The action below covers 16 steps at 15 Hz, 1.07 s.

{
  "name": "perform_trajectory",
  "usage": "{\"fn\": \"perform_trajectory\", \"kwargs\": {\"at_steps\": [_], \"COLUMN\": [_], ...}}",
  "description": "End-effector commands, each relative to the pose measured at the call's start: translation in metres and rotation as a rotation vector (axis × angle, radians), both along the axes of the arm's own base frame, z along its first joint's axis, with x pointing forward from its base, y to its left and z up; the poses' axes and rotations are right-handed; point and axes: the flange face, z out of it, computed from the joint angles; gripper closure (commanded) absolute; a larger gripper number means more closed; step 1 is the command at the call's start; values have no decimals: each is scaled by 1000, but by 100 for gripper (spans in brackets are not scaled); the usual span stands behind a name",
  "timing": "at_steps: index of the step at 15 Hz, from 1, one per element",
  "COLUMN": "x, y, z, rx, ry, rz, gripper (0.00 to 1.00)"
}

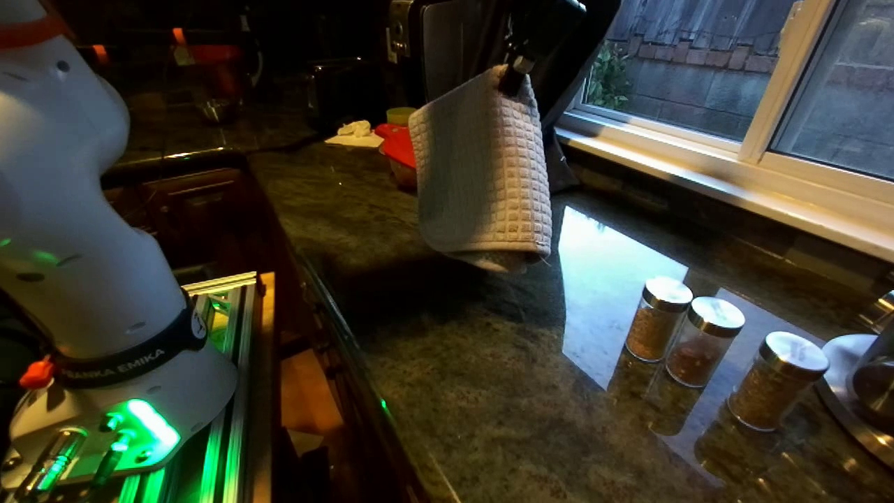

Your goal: Move the cloth

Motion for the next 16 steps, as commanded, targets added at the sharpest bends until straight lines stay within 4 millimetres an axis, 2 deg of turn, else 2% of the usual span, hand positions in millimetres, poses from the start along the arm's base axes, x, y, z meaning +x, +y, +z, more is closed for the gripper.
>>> {"fn": "perform_trajectory", "kwargs": {"at_steps": [1,5,8,11,13,16], "x": [-16,-28,-14,7,19,21], "y": [-22,-36,-31,-15,-2,17], "z": [18,46,47,23,-6,-48], "rx": [49,52,-3,-73,-111,-173], "ry": [-48,-174,-319,-448,-482,-451], "rz": [-48,-114,-106,-71,-51,-10], "gripper": [99,99,99,99,99,99]}}
